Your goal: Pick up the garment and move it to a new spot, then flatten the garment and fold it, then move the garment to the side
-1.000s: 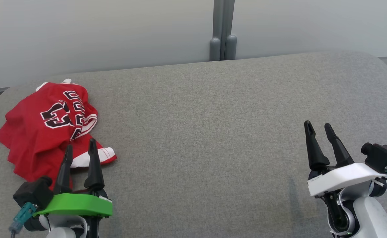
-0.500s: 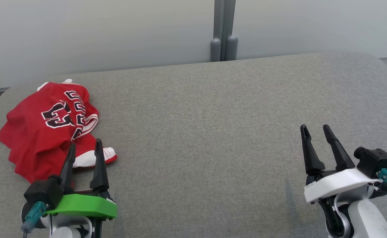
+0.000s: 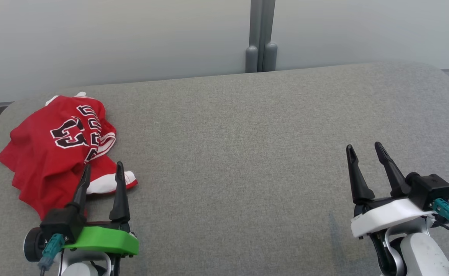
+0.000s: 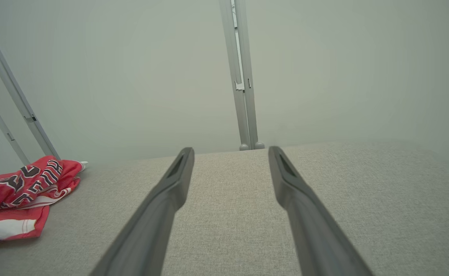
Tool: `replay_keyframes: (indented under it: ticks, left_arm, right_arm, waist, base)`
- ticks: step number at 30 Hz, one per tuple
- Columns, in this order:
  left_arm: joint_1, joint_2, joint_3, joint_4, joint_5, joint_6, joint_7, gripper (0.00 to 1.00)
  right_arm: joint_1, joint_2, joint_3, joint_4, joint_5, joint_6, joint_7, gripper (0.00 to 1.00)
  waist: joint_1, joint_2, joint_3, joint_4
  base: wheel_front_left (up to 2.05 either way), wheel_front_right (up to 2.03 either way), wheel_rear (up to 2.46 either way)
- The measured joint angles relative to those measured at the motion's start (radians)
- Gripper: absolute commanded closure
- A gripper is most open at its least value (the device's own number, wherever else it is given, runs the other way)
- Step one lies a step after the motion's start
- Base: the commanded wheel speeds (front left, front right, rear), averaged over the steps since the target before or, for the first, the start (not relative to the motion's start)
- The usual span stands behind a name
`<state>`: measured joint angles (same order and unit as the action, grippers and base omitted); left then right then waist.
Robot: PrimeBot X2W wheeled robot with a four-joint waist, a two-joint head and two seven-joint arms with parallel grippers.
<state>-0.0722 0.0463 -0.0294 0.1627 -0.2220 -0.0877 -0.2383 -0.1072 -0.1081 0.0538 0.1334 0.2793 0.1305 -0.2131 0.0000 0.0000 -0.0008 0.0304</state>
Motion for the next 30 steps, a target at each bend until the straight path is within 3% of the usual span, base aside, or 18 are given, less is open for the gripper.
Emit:
replay_keyframes:
  ticks: [21,30]
  left_arm:
    - [-0.001,0.001,-0.01,0.004,0.134,0.005,-0.023,0.0]
    - [-0.001,0.001,-0.013,0.004,0.133,0.009,-0.023,0.0]
  right_arm:
    - [0.012,0.001,0.012,-0.024,-0.145,0.0,-0.05,0.0]
    - [0.014,0.002,0.011,-0.024,-0.146,0.0,-0.05,0.0]
  waist:
    - [0.0,0.0,0.0,0.002]
    - [0.0,0.0,-0.003,-0.001]
  base:
    - [0.0,0.0,0.0]
    - [0.0,0.0,0.0]
